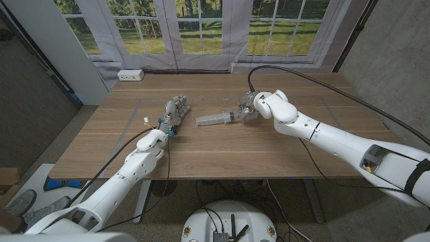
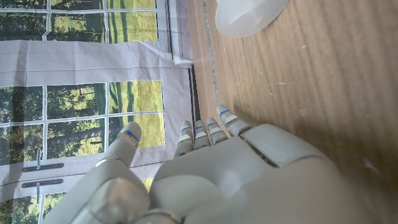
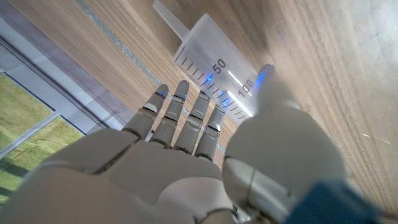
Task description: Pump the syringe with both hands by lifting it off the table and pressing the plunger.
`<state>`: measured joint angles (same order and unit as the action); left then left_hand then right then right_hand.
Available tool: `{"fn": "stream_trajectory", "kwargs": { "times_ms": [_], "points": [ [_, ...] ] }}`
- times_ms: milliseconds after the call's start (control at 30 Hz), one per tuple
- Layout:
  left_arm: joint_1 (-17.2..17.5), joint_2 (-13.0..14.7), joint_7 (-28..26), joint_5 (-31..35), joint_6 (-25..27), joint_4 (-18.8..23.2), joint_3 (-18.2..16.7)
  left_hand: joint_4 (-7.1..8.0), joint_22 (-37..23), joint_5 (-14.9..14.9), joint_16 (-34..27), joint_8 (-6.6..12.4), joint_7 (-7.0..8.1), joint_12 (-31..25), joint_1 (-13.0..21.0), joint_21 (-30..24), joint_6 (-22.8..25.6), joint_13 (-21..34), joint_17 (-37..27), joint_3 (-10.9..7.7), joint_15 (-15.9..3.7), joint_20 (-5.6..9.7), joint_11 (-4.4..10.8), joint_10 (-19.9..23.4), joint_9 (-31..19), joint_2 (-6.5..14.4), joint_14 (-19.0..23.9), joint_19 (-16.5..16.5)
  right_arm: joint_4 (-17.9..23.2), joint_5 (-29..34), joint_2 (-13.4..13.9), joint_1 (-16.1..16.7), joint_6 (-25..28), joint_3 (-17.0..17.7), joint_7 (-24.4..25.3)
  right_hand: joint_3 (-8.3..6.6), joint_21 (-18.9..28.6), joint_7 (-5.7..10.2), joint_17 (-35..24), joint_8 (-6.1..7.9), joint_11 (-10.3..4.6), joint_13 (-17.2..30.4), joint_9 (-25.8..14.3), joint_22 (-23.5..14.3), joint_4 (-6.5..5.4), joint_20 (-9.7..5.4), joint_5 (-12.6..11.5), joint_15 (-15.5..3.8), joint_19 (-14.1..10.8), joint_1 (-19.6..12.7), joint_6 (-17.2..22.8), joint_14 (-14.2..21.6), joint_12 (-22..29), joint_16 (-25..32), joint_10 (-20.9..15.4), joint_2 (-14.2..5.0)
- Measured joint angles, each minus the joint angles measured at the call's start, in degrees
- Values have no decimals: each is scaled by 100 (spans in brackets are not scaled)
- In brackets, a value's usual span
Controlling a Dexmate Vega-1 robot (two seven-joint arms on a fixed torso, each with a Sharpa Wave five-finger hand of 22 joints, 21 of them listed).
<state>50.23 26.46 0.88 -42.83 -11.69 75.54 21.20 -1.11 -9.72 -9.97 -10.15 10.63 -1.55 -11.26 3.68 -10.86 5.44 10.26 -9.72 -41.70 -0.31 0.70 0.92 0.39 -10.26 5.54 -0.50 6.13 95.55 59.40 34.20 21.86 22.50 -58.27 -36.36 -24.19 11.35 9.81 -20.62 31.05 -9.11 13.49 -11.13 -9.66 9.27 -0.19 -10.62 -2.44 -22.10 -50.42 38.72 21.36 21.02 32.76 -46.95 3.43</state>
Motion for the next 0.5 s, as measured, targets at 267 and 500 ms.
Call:
{"fn": "stream_trajectory", "kwargs": {
  "times_ms": [267, 500],
  "points": [
    [-4, 6, 7, 14, 33, 23, 19, 0, 0, 0, 0, 0, 0, 0, 0, 0, 0, 0, 0, 0, 0, 0, 0, 0, 0, 0, 0, 0, 158, 17, 70, 94, 6, 112, 89, 12, 0, -113, -22, -13, 54, -23, 10, 7, -9, -37, 0, -11, -38, 2, 113, 133, -6, 95, -155, -2],
    [6, 37, 2, 24, 63, 94, 23, 0, 0, 0, 0, 0, 2, 0, 0, 0, 1, 0, 13, 0, 0, 0, 0, 0, 0, 0, 0, 0, 246, 18, 100, 164, 5, 199, 160, 12, 0, -195, -10, 3, 103, -51, 9, 7, -9, -105, -46, -15, -106, 18, 195, 235, -7, 115, -263, -18]
  ]
}}
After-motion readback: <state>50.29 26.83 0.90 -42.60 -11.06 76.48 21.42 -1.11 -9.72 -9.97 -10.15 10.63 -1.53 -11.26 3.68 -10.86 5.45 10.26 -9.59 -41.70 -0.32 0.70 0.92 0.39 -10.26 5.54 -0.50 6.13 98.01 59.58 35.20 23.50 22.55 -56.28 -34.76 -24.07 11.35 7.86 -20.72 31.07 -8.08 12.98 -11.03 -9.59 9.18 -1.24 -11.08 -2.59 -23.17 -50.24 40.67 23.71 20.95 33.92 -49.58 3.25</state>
